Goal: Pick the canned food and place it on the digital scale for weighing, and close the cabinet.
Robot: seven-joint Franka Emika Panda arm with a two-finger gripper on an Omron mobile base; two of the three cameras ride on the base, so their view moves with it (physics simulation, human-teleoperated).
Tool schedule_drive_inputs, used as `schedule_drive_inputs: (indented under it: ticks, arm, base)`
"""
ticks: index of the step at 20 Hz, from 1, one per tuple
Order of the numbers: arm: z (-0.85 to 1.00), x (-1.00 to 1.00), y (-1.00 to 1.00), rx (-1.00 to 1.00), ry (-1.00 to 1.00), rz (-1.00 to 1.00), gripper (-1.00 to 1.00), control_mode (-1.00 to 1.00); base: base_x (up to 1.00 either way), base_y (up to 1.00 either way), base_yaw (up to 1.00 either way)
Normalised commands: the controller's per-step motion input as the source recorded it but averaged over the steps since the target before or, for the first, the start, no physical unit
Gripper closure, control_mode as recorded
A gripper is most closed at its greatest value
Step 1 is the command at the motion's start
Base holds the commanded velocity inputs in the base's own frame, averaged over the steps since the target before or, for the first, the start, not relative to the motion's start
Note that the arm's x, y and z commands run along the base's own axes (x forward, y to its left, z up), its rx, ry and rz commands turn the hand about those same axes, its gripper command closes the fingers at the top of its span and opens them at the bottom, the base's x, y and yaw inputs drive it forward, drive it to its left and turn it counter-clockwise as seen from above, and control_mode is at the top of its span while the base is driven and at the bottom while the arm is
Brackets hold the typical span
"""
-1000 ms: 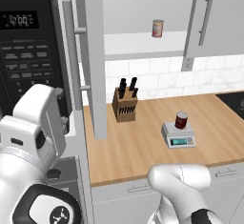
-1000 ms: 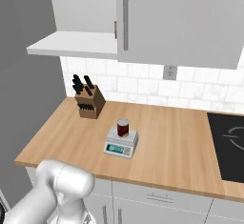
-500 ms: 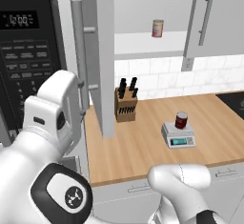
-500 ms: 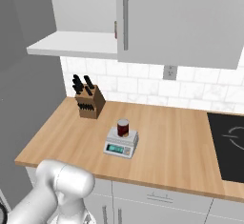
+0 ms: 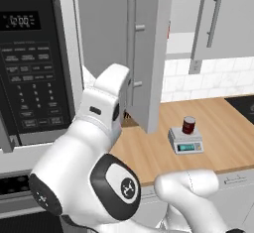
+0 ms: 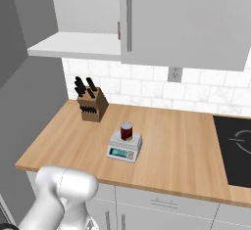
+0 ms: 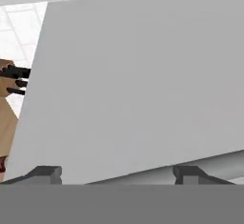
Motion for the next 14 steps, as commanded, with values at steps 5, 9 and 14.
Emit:
schedule_drive_inputs:
  ticks: [5, 9, 14]
  arm:
    - [0.09, 0.62, -0.98, 0.04, 0.0, 0.0, -1.0, -1.0]
    - [0.04, 0.79, -0.88, 0.05, 0.0, 0.01, -1.0, -1.0]
    - [0.01, 1.0, -0.34, 0.0, 0.0, 0.0, -1.0, -1.0]
  base:
    - [0.0, 0.0, 0.0]
    - [0.0, 0.0, 0.0]
    - [0.0, 0.0, 0.0]
